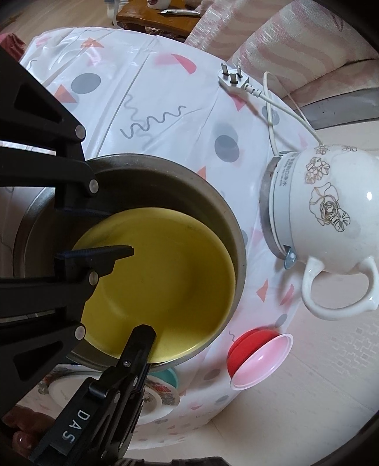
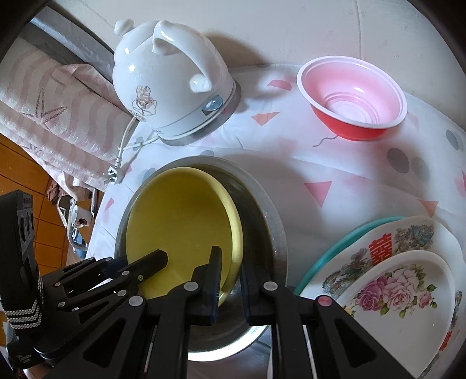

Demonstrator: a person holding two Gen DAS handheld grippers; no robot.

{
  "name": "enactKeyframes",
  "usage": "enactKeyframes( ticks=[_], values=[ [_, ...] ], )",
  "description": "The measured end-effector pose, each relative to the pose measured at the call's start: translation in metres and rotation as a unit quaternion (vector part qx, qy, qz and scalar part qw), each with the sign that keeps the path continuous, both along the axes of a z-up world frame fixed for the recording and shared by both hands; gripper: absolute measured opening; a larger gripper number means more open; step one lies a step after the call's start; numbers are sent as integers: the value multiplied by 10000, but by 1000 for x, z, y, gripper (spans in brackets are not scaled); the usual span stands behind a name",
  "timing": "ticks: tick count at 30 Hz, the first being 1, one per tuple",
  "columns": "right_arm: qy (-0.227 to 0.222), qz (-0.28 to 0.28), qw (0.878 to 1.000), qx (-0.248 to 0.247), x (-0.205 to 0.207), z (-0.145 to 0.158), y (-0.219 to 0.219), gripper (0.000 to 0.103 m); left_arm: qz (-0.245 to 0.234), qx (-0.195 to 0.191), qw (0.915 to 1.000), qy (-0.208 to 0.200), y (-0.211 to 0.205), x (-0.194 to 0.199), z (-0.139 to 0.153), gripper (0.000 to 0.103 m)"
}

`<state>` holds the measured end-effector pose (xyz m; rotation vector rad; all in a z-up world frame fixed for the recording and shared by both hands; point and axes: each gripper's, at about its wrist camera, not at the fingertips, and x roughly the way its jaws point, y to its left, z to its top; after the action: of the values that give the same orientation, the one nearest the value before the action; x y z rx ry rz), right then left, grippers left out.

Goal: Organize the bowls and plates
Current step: 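Lower the yellow bowl into the steel bowl with both grippers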

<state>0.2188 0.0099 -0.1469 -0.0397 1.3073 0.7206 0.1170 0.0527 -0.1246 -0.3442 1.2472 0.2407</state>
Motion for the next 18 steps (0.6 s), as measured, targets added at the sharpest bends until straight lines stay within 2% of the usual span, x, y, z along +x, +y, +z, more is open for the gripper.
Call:
enactKeyframes(
  ticks=[13,16,18],
  values=[
    [-38,-9,9997,-228,0,0,7,14,-152,118,9997,122,-5,6,-10,27],
    [-79,26,9996,-259,-1,2,9,21,-182,149,9997,117,-5,6,-11,30],
    [-117,43,9996,-264,-1,4,10,21,-204,149,9996,105,-6,5,-10,33]
  ],
)
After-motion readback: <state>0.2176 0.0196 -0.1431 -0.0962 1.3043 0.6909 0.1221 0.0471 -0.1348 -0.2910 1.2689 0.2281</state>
